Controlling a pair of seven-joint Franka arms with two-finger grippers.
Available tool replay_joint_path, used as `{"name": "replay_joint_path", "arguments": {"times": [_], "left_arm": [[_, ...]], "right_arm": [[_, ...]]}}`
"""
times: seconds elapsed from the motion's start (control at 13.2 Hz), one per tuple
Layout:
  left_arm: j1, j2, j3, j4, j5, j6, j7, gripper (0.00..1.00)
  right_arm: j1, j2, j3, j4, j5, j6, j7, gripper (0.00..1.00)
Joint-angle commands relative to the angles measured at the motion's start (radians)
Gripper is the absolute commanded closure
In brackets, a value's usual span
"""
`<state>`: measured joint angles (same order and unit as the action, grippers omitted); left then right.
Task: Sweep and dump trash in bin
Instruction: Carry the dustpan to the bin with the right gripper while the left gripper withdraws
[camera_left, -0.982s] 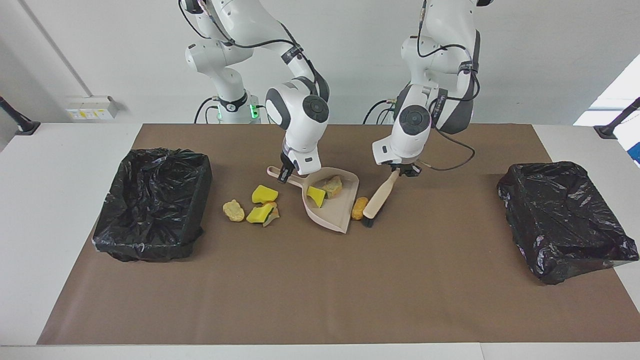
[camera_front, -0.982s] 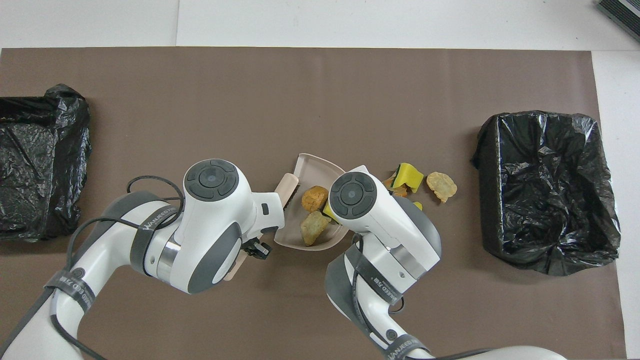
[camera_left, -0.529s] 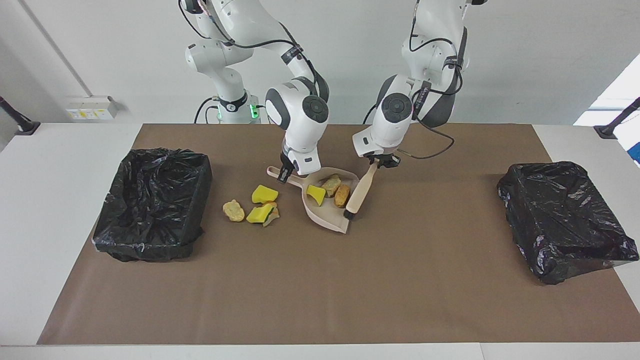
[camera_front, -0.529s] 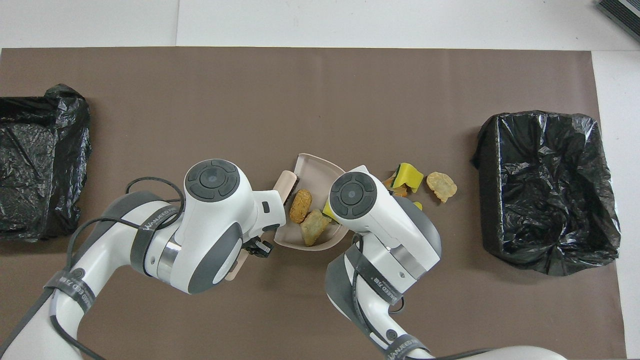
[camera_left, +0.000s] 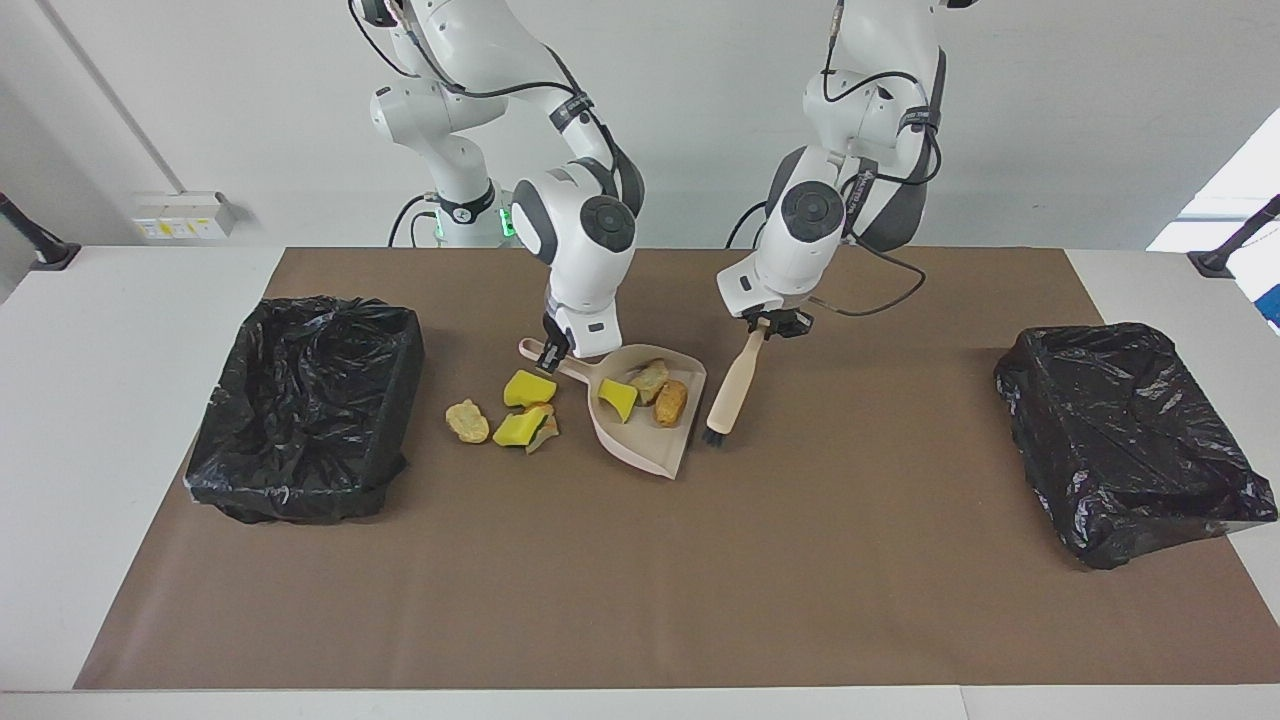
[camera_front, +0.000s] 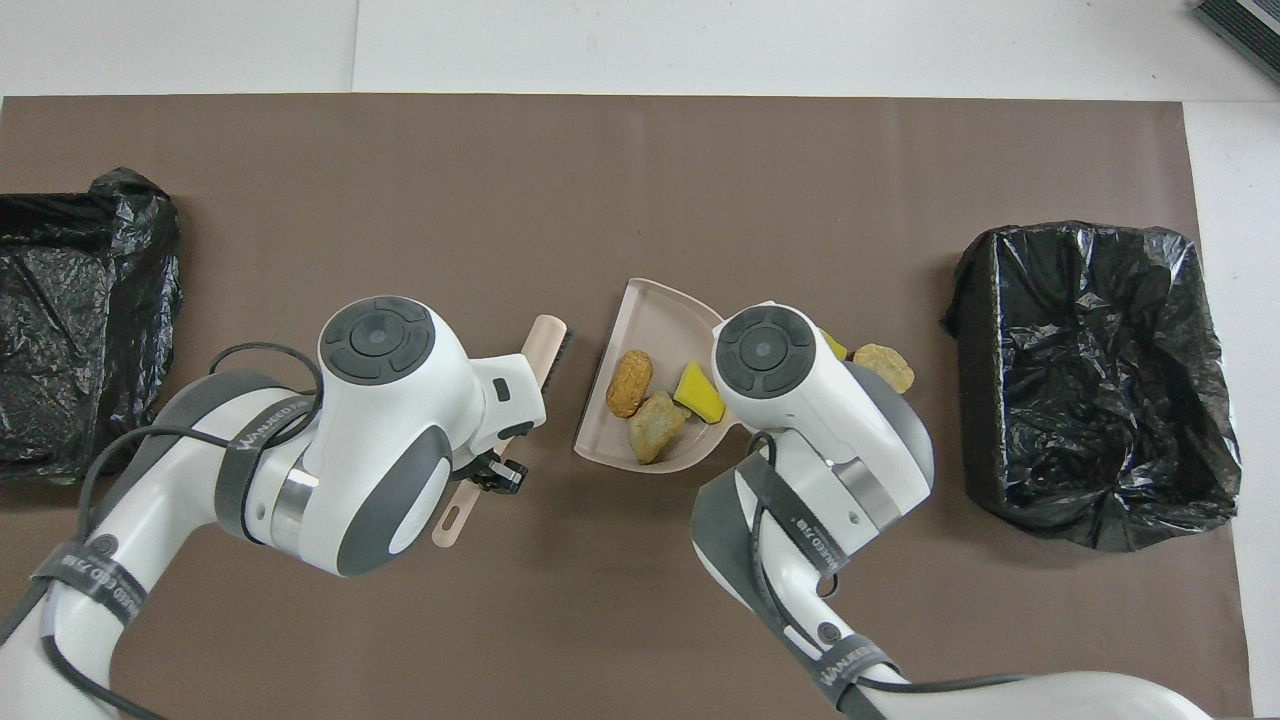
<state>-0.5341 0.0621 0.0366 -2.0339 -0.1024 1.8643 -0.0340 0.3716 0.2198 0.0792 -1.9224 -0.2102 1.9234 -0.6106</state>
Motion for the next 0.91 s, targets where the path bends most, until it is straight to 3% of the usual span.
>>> {"name": "replay_joint_path", "arguments": {"times": [0.0,0.15,0.45,0.6,0.83], "left_arm": [[0.002,-0.091,-0.006,-0.055,0.01,-0.077,-0.162,1.0],[-0.036,-0.163,-0.015,-0.161,0.01,-0.065,-0.284,1.0],[-0.222,-0.359,-0.018,-0.421,0.004,0.016,-0.514,1.0],[-0.332,-0.412,-0.02,-0.497,-0.006,0.062,-0.644,1.0],[-0.434,-0.415,-0.02,-0.514,-0.081,0.146,-0.76,1.0]], "right_arm": [[-0.092,-0.06,0.008,0.009,0.077,-0.009,-0.11,1.0],[-0.146,-0.066,0.007,0.071,0.081,-0.081,-0.182,1.0],[-0.275,-0.068,0.001,0.198,0.083,-0.191,-0.352,1.0],[-0.365,-0.069,-0.004,0.247,0.083,-0.224,-0.437,1.0],[-0.531,-0.065,-0.006,0.292,0.083,-0.225,-0.617,1.0]]}}
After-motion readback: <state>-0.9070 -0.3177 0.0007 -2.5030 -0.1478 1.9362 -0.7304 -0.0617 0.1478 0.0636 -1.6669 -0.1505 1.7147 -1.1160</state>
